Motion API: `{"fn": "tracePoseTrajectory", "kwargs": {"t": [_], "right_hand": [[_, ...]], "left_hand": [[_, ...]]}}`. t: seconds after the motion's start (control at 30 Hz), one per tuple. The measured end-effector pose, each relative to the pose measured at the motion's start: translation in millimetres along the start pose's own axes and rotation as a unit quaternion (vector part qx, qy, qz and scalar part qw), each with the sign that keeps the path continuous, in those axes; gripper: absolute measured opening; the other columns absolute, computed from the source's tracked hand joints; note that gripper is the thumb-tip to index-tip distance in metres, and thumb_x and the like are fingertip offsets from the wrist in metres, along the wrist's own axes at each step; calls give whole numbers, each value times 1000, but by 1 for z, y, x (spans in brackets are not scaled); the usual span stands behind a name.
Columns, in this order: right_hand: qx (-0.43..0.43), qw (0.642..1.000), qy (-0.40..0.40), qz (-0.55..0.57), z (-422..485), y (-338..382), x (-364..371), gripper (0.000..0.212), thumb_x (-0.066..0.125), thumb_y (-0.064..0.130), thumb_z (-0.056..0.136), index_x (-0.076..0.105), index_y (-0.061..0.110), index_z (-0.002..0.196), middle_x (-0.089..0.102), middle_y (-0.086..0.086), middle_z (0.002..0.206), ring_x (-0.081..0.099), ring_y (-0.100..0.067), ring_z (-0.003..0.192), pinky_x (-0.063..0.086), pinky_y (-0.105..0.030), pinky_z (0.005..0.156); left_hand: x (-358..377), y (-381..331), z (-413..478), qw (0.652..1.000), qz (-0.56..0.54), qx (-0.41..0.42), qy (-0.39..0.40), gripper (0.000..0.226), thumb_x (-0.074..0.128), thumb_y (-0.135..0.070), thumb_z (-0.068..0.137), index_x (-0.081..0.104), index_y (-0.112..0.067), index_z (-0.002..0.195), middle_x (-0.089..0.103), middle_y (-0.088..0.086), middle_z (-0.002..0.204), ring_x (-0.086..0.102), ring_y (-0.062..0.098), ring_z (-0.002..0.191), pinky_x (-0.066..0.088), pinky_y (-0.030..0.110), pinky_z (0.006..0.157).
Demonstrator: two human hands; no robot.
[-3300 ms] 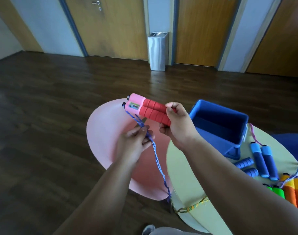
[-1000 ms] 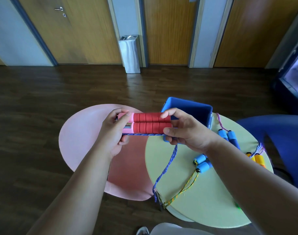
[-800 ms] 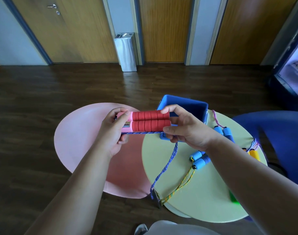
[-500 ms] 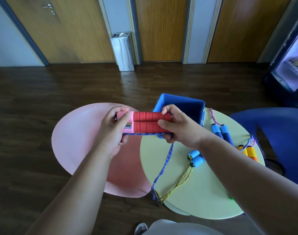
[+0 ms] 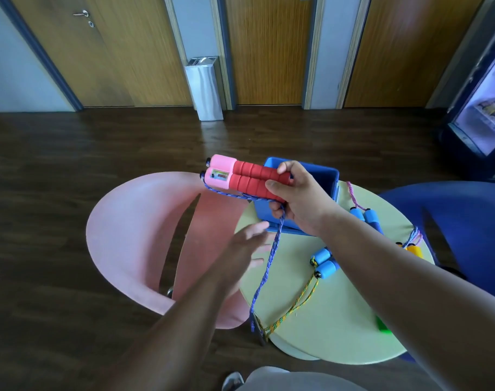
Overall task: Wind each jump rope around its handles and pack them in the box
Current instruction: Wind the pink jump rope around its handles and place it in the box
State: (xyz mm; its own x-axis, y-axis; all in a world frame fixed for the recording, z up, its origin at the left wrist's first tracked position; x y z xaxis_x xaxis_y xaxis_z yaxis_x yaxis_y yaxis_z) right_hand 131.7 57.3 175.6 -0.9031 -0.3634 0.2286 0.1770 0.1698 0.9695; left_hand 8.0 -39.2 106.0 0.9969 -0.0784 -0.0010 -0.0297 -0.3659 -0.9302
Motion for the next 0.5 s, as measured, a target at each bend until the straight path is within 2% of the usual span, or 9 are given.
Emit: {"fn": "tracePoseTrajectory", "kwargs": {"t": [0.03, 0.1, 0.13, 0.2, 0.23, 0.3, 0.37, 0.43, 0.5], "right_hand": [[-2, 1000, -3, -2, 1, 0, -1, 27, 57, 0, 102, 39, 20, 98, 45, -20, 95, 42, -22, 56, 38, -34, 51], [-5, 1000, -10, -8, 3, -1, -4, 27, 57, 0, 101, 39, 20, 98, 45, -20, 93, 42, -22, 56, 38, -33, 50], [-6, 1000, -14, -12, 5, -1, -6, 27, 57, 0, 101, 39, 20, 98, 46, -20, 92, 42, -22, 56, 38, -33, 51], [-4, 999, -23, -26, 7, -4, -13, 27, 57, 0, 101, 40, 21, 97, 48, -18, 90, 42, -22, 54, 38, -34, 51], [-4, 999, -29, -36, 8, -5, -17, 28, 57, 0, 101, 41, 22, 96, 49, -17, 89, 41, -22, 54, 37, -34, 51], [-10, 997, -31, -65, 9, -9, -24, 28, 57, -2, 100, 41, 21, 97, 48, -15, 83, 42, -22, 54, 37, -33, 50], [-20, 993, -18, -113, 8, -12, -28, 28, 56, -4, 99, 42, 20, 99, 48, -13, 78, 43, -22, 56, 38, -33, 49], [-28, 985, 3, -168, 3, -16, -28, 26, 57, -4, 98, 43, 17, 101, 49, -11, 77, 45, -21, 58, 41, -34, 50], [-35, 981, 25, -190, -5, -20, -24, 24, 61, -2, 98, 43, 13, 102, 49, -9, 77, 45, -21, 58, 41, -34, 51]], "left_hand": [[8, 0, -2, 999, 35, 0, 41, 54, 58, -48, 99, 50, -26, 148, 72, -11, 129, 62, 13, 128, 45, 40, 105], [17, -5, -5, 994, 81, 8, 70, 40, 55, -41, 104, 57, -24, 141, 75, -10, 122, 66, 11, 123, 44, 37, 107], [18, -8, -6, 995, 86, 10, 57, 32, 56, -36, 105, 62, -22, 133, 77, -7, 113, 70, 11, 113, 47, 31, 100], [13, -13, -6, 995, 96, 29, 8, 20, 59, -21, 103, 69, -12, 118, 76, 0, 93, 74, 11, 83, 50, 16, 76], [10, -15, -6, 993, 109, 45, -15, 15, 61, -13, 101, 70, -7, 111, 73, 3, 85, 70, 11, 70, 48, 13, 65], [1, -22, -9, 989, 130, 64, -38, 13, 61, 0, 97, 69, -3, 108, 67, 4, 75, 60, 12, 55, 46, 18, 58], [-11, -34, -12, 977, 190, 86, -48, 21, 63, 2, 94, 70, -11, 109, 65, -2, 72, 56, 11, 52, 49, 22, 57], [-26, -55, -16, 942, 291, 149, -76, 21, 69, -9, 89, 73, -25, 101, 65, -10, 73, 57, 4, 57, 50, 22, 62], [-39, -81, -19, 913, 344, 198, -99, 17, 70, -22, 84, 75, -35, 93, 69, -12, 74, 62, 4, 63, 54, 25, 66]]}}
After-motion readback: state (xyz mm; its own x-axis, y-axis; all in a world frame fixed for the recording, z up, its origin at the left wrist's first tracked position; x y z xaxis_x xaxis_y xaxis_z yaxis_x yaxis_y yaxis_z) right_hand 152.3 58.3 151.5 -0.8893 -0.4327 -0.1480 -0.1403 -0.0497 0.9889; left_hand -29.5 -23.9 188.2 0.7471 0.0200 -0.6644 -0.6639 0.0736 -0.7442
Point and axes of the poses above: each hand's wrist, its own z-axis towards the middle knuckle, its own x-axis out of the palm, y = z × x, the point moved 5 cm from there along z, towards the middle knuckle
